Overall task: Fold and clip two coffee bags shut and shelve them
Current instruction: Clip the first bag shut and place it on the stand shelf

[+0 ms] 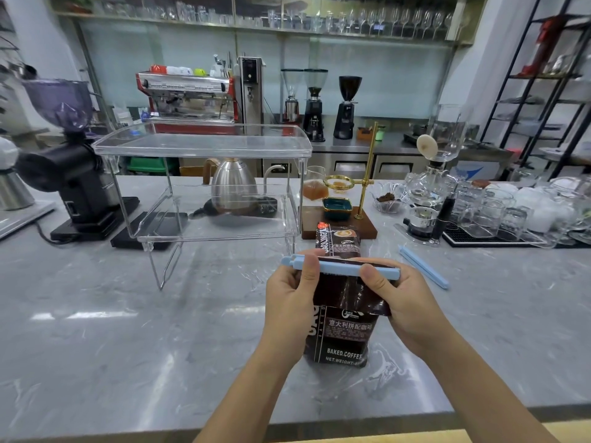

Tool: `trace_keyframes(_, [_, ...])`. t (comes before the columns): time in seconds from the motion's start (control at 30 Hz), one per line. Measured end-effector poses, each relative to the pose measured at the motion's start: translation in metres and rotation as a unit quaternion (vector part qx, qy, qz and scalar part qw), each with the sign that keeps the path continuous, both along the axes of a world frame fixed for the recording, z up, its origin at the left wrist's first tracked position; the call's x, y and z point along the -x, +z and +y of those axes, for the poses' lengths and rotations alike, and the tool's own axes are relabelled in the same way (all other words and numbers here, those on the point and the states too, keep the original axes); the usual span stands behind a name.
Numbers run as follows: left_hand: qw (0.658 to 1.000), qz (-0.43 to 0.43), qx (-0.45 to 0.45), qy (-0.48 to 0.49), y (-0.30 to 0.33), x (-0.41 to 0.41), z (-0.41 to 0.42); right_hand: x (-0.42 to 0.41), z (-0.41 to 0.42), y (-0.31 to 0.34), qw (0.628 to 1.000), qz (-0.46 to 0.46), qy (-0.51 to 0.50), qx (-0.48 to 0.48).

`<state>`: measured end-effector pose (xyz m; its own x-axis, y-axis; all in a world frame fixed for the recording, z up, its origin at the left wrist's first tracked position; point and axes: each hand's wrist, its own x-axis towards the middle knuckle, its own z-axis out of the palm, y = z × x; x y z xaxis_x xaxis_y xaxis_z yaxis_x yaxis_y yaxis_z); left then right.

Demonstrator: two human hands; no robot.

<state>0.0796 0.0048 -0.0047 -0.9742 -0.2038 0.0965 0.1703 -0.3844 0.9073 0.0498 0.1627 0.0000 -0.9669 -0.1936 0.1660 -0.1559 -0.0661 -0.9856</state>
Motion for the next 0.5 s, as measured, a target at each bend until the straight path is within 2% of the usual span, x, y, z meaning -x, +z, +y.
trace_keyframes(0.3, [1.000, 0.007, -0.004, 0.013, -0.0028, 0.0022, -0.0009, -0.0078, -0.0026, 0.0031, 1.000, 0.002, -0.006, 0.014])
trace_keyframes(0.5, [0.999, 0.011, -0.053, 0.006, -0.0025, 0.0045, 0.0001, -0.0081, -0.0023, 0.0019, 1.000, -0.007, -0.002, 0.016])
